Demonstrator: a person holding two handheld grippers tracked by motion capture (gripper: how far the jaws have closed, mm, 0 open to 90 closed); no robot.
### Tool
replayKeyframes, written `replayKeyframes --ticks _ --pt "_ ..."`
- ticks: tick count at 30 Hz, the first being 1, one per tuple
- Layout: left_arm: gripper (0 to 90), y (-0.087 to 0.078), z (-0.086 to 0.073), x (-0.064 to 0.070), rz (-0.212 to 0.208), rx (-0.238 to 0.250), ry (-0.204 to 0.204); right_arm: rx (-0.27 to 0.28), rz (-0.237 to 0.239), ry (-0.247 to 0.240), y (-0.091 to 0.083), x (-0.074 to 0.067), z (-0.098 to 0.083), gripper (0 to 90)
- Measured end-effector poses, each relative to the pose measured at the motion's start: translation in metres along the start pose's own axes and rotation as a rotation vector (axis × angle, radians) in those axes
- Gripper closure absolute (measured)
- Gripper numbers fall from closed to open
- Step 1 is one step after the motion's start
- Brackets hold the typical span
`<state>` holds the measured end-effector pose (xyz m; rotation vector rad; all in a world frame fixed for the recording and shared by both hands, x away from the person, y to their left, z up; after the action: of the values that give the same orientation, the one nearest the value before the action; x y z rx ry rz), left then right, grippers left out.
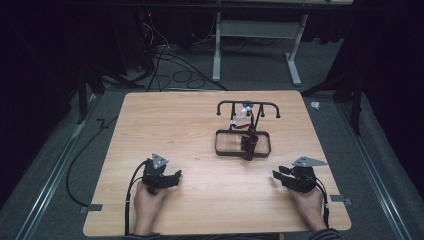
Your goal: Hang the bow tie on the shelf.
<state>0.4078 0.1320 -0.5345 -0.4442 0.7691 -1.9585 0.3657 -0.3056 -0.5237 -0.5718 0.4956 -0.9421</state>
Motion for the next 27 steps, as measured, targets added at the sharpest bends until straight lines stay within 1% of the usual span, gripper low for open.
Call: replayKeyframes --ticks 7,10,14,17,18,19,21,23,27 --pt "21.8 0.0 0.0 0.0 0.0 0.0 0.0 -0.011 -0.008 -0.008 0.003 -0.003 -0.003 62.1" --pt "21.8 0.0 0.0 0.0 0.0 0.0 0.0 -0.01 -0.016 -0.025 0.003 -0.004 -0.003 61.6" --pt "21.8 0.0 0.0 0.0 0.0 0.0 0.0 -0.016 -0.026 -0.035 0.003 -0.006 -0.004 60.3" --pt "21.8 0.0 0.0 0.0 0.0 0.0 0.0 -0.021 -0.044 -0.073 0.004 -0.009 -0.004 58.2" --pt "21.8 0.0 0.0 0.0 0.0 0.0 0.0 -0.026 -0.053 -0.093 0.005 -0.011 -0.004 55.8" --pt "21.8 0.0 0.0 0.0 0.0 0.0 0.0 -0.026 -0.053 -0.093 0.005 -0.011 -0.004 55.8" --pt "21.8 0.0 0.0 0.0 0.0 0.0 0.0 -0.031 -0.06 -0.119 0.005 -0.012 -0.004 53.3" --pt "21.8 0.0 0.0 0.0 0.0 0.0 0.0 -0.035 -0.057 -0.123 0.005 -0.014 -0.005 50.3" --pt "21.8 0.0 0.0 0.0 0.0 0.0 0.0 -0.036 -0.057 -0.126 0.005 -0.014 -0.005 49.8"
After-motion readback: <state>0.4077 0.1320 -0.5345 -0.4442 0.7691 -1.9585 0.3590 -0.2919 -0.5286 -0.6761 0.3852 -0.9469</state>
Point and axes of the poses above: each handheld gripper's, and its own axes: y roughly forward along the jaws, z roughly out of its top, x roughly to its right, the point moved 4 cm from there along y, roughly forward along the jaws, and after that the axes turned 2 degrees about z, right-handed, at the moved point
